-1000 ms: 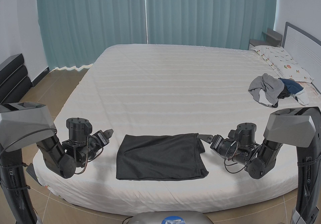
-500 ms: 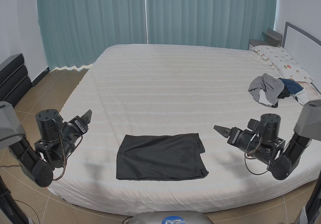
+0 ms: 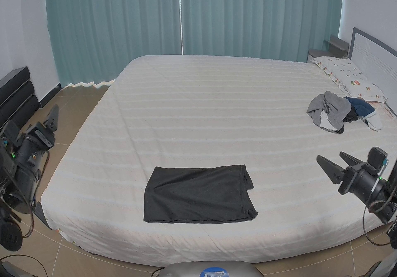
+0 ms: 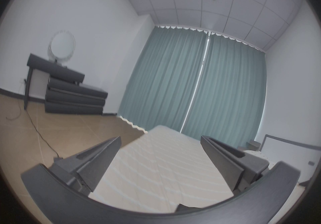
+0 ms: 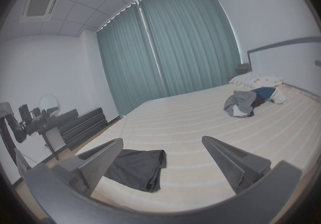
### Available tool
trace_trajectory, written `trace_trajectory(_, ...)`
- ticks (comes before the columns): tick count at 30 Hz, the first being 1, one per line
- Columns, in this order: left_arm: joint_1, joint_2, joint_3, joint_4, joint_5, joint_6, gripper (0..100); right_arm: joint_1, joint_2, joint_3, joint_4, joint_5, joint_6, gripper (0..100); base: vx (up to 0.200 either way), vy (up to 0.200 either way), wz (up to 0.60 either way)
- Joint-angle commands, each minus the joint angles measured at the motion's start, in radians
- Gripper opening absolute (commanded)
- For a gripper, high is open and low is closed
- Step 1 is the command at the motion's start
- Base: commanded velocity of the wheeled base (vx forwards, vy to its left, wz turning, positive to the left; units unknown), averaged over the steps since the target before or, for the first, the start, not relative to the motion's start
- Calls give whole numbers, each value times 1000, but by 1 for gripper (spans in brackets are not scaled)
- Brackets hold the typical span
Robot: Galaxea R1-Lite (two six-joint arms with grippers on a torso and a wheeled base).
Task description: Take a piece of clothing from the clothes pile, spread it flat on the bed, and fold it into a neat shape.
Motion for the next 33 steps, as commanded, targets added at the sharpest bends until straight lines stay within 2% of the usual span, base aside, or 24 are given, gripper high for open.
trace_trajectory(1,5,-340,116,7,63,199,100,-48,-416,101,197,-22,-112,100,0,0,0)
trace_trajectory(5,7,-475,166,30,66,296,100,-65,-611,81,421,-22,-144,100,0,0,0)
trace_trajectory(6,18,-526,177,68,79,328,100,-72,-694,64,526,-22,-155,100,0,0,0)
trace_trajectory(8,34,-600,176,142,113,337,100,-83,-796,30,667,-20,-164,100,0,0,0)
trace_trajectory(9,34,-600,176,142,113,337,100,-83,-796,30,667,-20,-164,100,0,0,0)
trace_trajectory(10,48,-678,168,243,119,340,100,-97,-898,-14,812,-20,-177,100,0,0,0)
trace_trajectory(11,48,-678,168,243,119,340,100,-97,-898,-14,812,-20,-177,100,0,0,0)
trace_trajectory(13,82,-818,148,449,119,340,100,-135,-1034,-114,1082,-19,-184,100,0,0,0)
trace_trajectory(14,82,-818,148,449,119,340,100,-135,-1034,-114,1082,-19,-184,100,0,0,0)
trace_trajectory(15,116,-905,137,571,116,345,100,-149,-1102,-178,1248,-14,-184,100,0,0,0)
trace_trajectory(16,133,-954,131,639,116,345,100,-149,-1145,-208,1337,-9,-186,100,0,0,0)
trace_trajectory(20,154,-1115,90,851,112,347,100,-146,-1272,-264,1552,-13,-192,100,0,0,0)
trace_trajectory(25,159,-1207,65,958,110,347,100,-160,-1316,-244,1562,-42,-203,100,0,0,0)
trace_trajectory(28,180,-1270,68,1022,109,347,100,-161,-1316,-231,1561,-103,-198,100,0,0,0)
trace_trajectory(33,220,-1335,71,1090,99,357,100,-163,-1316,-214,1484,-143,-213,100,0,0,0)
